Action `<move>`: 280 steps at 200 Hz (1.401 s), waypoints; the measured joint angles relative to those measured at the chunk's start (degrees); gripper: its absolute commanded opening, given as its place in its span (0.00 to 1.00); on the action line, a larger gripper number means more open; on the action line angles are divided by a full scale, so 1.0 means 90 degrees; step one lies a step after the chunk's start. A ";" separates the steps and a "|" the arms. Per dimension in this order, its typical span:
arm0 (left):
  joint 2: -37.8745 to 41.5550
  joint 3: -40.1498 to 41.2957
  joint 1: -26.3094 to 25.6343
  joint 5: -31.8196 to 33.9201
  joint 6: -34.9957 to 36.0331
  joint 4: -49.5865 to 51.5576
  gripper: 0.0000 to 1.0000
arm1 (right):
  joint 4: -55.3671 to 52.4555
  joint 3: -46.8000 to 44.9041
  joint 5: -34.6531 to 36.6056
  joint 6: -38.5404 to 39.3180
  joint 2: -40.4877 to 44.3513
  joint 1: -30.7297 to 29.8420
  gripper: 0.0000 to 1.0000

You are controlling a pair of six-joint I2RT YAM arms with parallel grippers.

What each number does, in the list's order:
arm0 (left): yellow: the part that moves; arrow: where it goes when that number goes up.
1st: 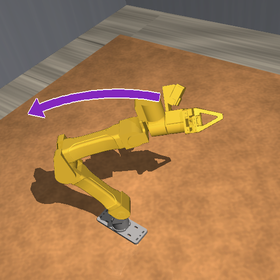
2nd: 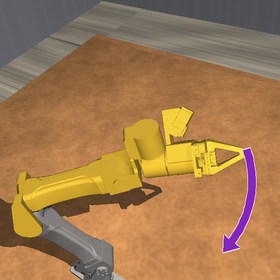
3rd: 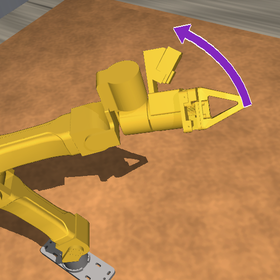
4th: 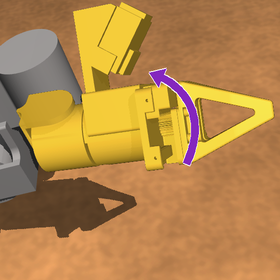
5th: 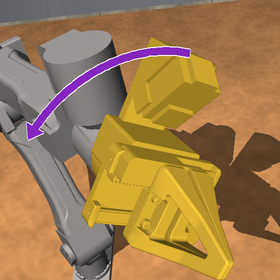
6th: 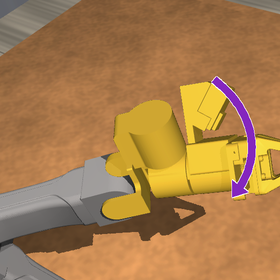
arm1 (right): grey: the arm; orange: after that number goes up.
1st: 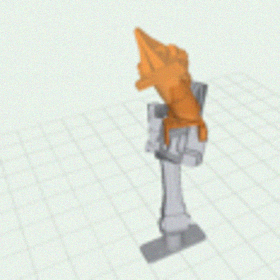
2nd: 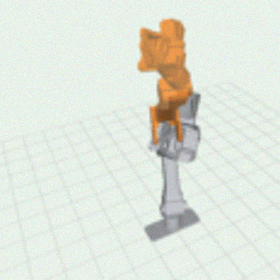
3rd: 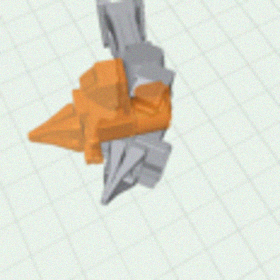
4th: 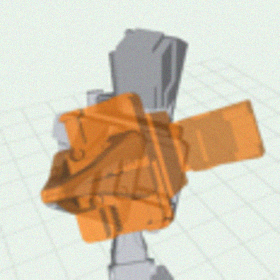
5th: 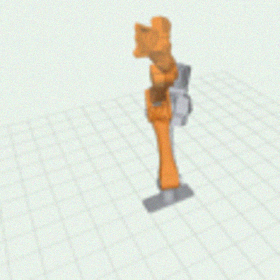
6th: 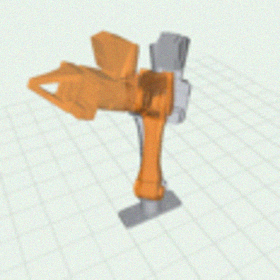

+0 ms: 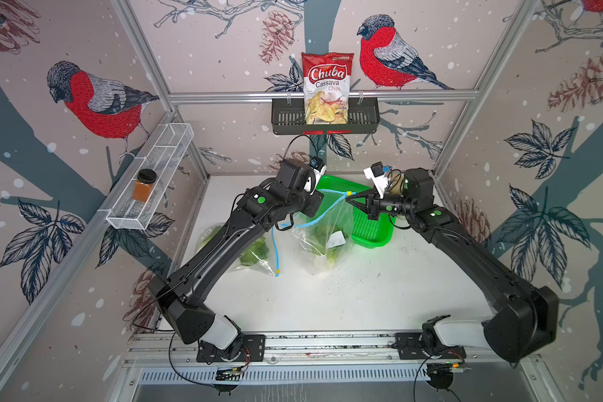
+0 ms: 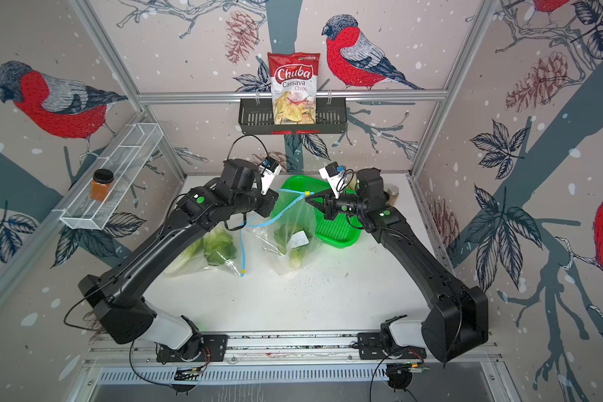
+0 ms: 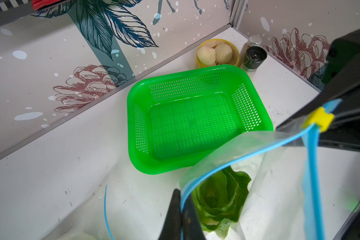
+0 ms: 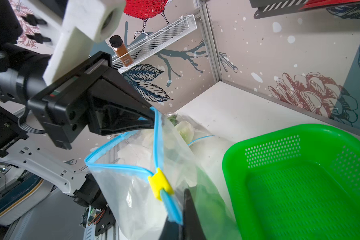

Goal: Put the chinese cabbages into a zipper bag and zip it
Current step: Adjust the zipper food storage bag at the center of the board.

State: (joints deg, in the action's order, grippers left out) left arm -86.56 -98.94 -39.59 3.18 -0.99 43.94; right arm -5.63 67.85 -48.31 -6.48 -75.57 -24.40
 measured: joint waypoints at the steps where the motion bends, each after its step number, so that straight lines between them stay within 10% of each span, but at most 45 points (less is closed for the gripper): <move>1: 0.0000 -0.0002 0.0000 0.0000 0.0000 0.0000 0.00 | -0.0012 0.0002 0.0015 -0.0002 0.0012 -0.0012 0.00; 54: -0.0090 -0.0010 0.0005 -0.0291 0.0138 -0.0053 0.00 | -0.0359 -0.0430 0.0741 -0.0704 0.0503 -0.0665 0.12; 148: -0.0194 0.0160 0.0007 -0.0831 0.0321 -0.0279 0.00 | -0.0270 -0.0702 0.0529 -0.0544 0.0746 0.0270 0.41; 280: -0.0189 0.0168 0.0007 -0.0828 0.0323 -0.0287 0.00 | -0.0282 -0.0372 -0.0323 0.0032 0.0498 0.0296 0.00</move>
State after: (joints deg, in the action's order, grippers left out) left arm -88.27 -97.43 -39.53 -4.27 1.91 41.36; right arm -8.16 64.51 -51.22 -6.20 -71.09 -21.74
